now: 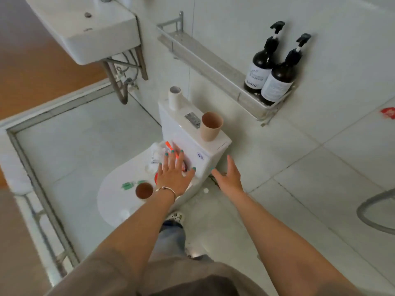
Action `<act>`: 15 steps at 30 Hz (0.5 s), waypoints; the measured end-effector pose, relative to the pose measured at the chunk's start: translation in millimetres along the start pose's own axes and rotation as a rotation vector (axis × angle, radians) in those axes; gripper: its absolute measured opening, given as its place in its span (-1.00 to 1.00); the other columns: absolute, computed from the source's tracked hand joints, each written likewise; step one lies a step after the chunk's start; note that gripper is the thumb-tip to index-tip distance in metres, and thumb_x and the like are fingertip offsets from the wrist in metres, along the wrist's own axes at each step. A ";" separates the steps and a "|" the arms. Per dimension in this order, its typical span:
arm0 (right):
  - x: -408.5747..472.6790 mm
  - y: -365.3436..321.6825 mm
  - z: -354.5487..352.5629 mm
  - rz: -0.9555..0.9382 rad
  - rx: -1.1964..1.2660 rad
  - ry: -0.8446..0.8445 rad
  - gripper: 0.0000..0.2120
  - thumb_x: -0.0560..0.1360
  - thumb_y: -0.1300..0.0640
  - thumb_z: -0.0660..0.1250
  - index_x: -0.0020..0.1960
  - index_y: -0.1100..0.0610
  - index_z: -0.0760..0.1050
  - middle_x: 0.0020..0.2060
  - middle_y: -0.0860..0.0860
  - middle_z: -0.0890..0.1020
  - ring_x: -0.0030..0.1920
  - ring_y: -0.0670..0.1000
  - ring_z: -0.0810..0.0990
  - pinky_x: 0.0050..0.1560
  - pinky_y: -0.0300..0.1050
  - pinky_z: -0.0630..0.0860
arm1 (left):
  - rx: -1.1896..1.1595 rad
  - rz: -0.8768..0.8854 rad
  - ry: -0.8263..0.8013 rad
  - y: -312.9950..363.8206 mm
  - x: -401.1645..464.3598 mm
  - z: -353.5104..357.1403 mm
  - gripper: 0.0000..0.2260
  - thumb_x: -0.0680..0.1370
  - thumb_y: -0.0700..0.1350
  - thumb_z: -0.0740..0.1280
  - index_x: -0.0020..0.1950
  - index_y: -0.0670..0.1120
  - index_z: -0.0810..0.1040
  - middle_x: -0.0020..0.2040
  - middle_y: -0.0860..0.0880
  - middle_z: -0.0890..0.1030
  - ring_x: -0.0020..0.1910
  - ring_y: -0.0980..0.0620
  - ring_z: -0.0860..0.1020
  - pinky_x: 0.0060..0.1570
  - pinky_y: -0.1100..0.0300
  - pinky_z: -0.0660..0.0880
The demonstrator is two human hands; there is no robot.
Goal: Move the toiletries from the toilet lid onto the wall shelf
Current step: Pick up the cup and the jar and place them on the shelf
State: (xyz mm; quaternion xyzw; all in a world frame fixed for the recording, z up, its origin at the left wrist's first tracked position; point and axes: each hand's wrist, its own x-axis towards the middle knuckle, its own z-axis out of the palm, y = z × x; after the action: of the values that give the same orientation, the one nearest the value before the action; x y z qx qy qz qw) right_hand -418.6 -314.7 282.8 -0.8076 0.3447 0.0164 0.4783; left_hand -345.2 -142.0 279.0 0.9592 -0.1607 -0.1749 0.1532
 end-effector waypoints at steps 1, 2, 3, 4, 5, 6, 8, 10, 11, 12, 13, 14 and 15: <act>-1.0 2.9 5.5 -0.018 -0.044 -0.026 -0.19 0.45 -0.12 0.40 0.56 -0.05 0.06 0.53 -0.01 0.22 0.48 0.07 0.27 0.45 0.00 0.26 | -0.005 -0.035 -0.015 -8.9 -7.4 2.7 -0.33 0.56 0.32 -0.05 0.55 0.11 -0.26 0.59 -0.01 -0.20 0.55 -0.05 -0.24 0.52 -0.06 -0.15; -2.5 4.5 10.7 -0.034 -0.095 -0.047 -0.21 0.46 -0.09 0.39 0.56 0.00 0.09 0.53 0.02 0.23 0.49 0.08 0.25 0.45 -0.01 0.24 | -0.009 -0.070 -0.031 -17.7 -14.1 4.7 -0.33 0.57 0.31 -0.04 0.55 0.11 -0.25 0.59 -0.01 -0.20 0.55 -0.06 -0.24 0.51 -0.06 -0.15; -2.4 6.6 16.3 -0.047 -0.132 -0.066 -0.22 0.46 -0.08 0.39 0.56 0.02 0.11 0.52 0.04 0.26 0.49 0.08 0.25 0.44 -0.01 0.24 | -0.016 -0.104 -0.048 -26.5 -20.2 5.4 -0.33 0.57 0.30 -0.02 0.56 0.10 -0.24 0.59 -0.01 -0.20 0.55 -0.07 -0.23 0.50 -0.05 -0.15; -4.4 5.8 21.3 -0.045 -0.167 -0.090 -0.24 0.47 -0.07 0.38 0.56 0.03 0.12 0.50 0.05 0.28 0.48 0.09 0.25 0.44 0.00 0.25 | -0.027 -0.136 -0.071 -36.4 -25.3 6.6 -0.33 0.58 0.27 0.02 0.56 0.09 -0.22 0.59 -0.01 -0.19 0.55 -0.09 -0.23 0.50 -0.06 -0.14; -5.1 6.6 29.0 -0.040 -0.191 -0.115 -0.26 0.48 -0.07 0.37 0.55 0.04 0.13 0.49 0.06 0.29 0.48 0.10 0.26 0.44 0.01 0.25 | -0.035 -0.163 -0.098 -47.0 -30.0 8.0 -0.33 0.58 0.25 0.06 0.56 0.09 -0.20 0.59 -0.02 -0.19 0.55 -0.11 -0.22 0.50 -0.06 -0.13; -7.1 5.6 35.6 -0.028 -0.214 -0.148 -0.27 0.48 -0.08 0.35 0.55 0.04 0.14 0.49 0.07 0.29 0.48 0.10 0.25 0.44 0.03 0.24 | -0.034 -0.181 -0.126 -58.0 -34.0 10.4 -0.32 0.57 0.23 0.09 0.57 0.08 -0.19 0.59 -0.02 -0.18 0.55 -0.12 -0.21 0.51 -0.06 -0.12; -9.9 5.0 49.4 0.003 -0.212 -0.218 -0.27 0.47 -0.11 0.34 0.55 0.02 0.15 0.51 0.08 0.26 0.49 0.09 0.23 0.46 0.07 0.23 | -0.039 -0.212 -0.168 -79.6 -42.0 16.1 -0.31 0.56 0.19 0.14 0.57 0.08 -0.14 0.59 -0.04 -0.14 0.56 -0.14 -0.16 0.51 -0.06 -0.09; -11.7 5.8 62.9 0.015 -0.219 -0.271 -0.29 0.47 -0.12 0.34 0.54 -0.02 0.16 0.50 0.06 0.27 0.49 0.09 0.24 0.44 0.10 0.25 | -0.056 -0.253 -0.184 -100.5 -49.3 22.9 -0.32 0.56 0.16 0.18 0.57 0.07 -0.08 0.59 -0.04 -0.09 0.56 -0.15 -0.11 0.51 -0.05 -0.07; -10.6 8.0 70.3 0.017 -0.219 -0.288 -0.30 0.47 -0.11 0.34 0.54 -0.02 0.17 0.49 0.06 0.29 0.47 0.09 0.26 0.42 0.10 0.28 | -0.060 -0.273 -0.195 -110.2 -52.6 26.4 -0.33 0.56 0.16 0.18 0.57 0.06 -0.07 0.59 -0.04 -0.08 0.56 -0.15 -0.10 0.51 -0.04 -0.07; -11.1 7.3 76.5 0.027 -0.229 -0.299 -0.31 0.47 -0.10 0.35 0.53 -0.02 0.18 0.48 0.06 0.31 0.46 0.09 0.29 0.40 0.08 0.31 | -0.066 -0.290 -0.208 -119.6 -54.7 30.4 -0.32 0.56 0.16 0.18 0.57 0.06 -0.08 0.59 -0.05 -0.08 0.56 -0.15 -0.10 0.52 -0.04 -0.07; -8.6 10.1 84.4 0.034 -0.234 -0.303 -0.31 0.47 -0.10 0.35 0.53 -0.01 0.19 0.47 0.06 0.33 0.45 0.09 0.31 0.38 0.06 0.33 | -0.075 -0.306 -0.224 -128.3 -56.2 34.5 -0.32 0.56 0.15 0.18 0.57 0.05 -0.09 0.59 -0.05 -0.08 0.56 -0.15 -0.09 0.52 -0.04 -0.07; -8.6 10.2 91.3 0.050 -0.249 -0.310 -0.31 0.47 -0.10 0.35 0.52 -0.01 0.20 0.47 0.06 0.34 0.44 0.09 0.33 0.37 0.05 0.35 | -0.086 -0.321 -0.242 -136.9 -57.3 39.9 -0.31 0.56 0.14 0.19 0.57 0.05 -0.11 0.59 -0.06 -0.08 0.56 -0.15 -0.09 0.52 -0.04 -0.07; -6.5 13.0 100.1 0.056 -0.253 -0.317 -0.32 0.46 -0.11 0.35 0.51 -0.03 0.20 0.46 0.05 0.35 0.43 0.08 0.35 0.35 0.04 0.36 | -0.101 -0.332 -0.260 -145.4 -57.6 45.3 -0.29 0.56 0.14 0.20 0.57 0.05 -0.12 0.59 -0.07 -0.07 0.56 -0.15 -0.09 0.52 -0.04 -0.07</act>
State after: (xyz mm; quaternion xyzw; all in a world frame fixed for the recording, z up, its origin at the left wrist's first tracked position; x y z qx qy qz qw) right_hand -400.6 -236.7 221.0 -0.8387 0.2827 0.1996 0.4204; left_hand -376.7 -0.8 204.1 0.9331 -0.0100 -0.3277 0.1481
